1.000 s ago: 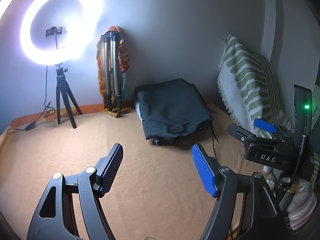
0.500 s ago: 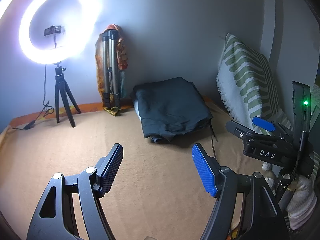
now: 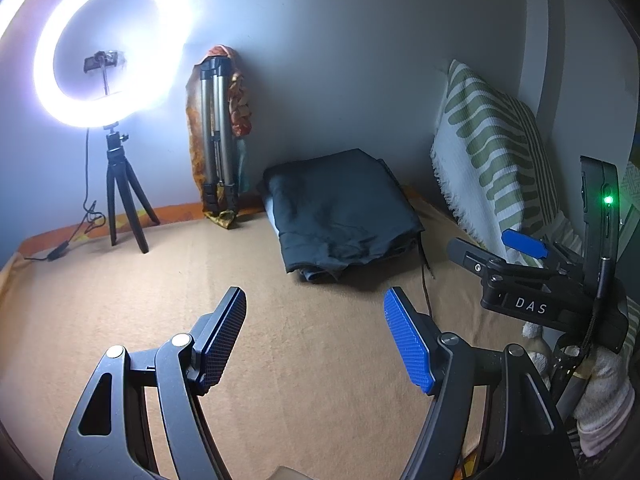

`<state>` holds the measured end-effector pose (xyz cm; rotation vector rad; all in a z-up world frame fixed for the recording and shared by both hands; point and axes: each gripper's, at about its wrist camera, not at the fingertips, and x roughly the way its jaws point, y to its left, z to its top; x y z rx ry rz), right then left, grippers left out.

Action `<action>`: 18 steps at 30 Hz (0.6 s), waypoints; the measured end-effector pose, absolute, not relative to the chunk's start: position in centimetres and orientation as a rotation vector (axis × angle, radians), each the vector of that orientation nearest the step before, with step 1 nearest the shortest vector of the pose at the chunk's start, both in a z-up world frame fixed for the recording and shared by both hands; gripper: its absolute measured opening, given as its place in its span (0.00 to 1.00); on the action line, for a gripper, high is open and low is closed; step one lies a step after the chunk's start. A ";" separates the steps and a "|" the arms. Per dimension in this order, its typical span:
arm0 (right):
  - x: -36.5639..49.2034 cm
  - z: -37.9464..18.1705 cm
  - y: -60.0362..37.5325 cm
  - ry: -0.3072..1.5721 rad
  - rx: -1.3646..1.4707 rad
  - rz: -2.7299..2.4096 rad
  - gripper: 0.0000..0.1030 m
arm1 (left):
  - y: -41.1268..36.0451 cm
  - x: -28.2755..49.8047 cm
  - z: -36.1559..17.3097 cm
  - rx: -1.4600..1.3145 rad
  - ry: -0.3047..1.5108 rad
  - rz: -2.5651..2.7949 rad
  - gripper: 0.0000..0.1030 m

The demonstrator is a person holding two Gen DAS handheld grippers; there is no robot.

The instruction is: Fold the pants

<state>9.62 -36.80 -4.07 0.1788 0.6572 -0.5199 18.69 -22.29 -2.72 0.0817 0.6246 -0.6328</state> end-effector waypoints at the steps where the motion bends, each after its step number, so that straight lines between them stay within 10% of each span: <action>1: 9.6 -4.1 -36.8 0.657 0.179 -0.519 1.00 | -22.3 18.7 -2.7 0.083 0.625 -0.634 0.69; 18: 9.7 -4.3 -36.6 0.668 0.170 -0.514 1.00 | -22.5 18.6 -2.7 0.089 0.623 -0.620 0.69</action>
